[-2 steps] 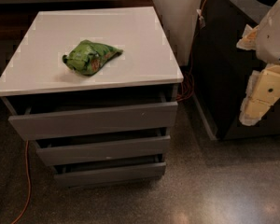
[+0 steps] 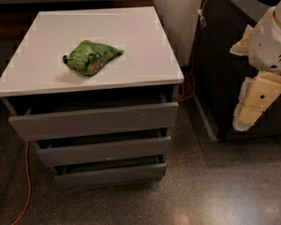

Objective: Open top drawer

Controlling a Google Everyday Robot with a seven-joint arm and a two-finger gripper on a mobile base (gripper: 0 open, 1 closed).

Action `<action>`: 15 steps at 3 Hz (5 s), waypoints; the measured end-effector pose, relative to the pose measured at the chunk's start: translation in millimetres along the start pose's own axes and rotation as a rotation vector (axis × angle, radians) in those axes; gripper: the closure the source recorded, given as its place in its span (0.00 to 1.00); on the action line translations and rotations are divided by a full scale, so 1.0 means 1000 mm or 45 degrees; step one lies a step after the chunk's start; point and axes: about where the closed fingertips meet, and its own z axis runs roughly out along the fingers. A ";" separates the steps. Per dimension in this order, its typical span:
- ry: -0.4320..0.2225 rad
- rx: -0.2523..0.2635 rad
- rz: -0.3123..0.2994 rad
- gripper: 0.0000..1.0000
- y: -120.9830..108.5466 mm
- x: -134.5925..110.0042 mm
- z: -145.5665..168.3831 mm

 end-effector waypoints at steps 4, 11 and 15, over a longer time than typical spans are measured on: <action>-0.159 -0.028 -0.170 0.00 0.041 -0.023 0.099; -0.285 -0.137 -0.611 0.00 0.032 -0.132 0.289; -0.180 -0.074 -0.613 0.00 -0.022 -0.180 0.357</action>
Offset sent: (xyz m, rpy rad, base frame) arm -0.0206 0.0423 -0.0880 0.0850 0.0358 0.1292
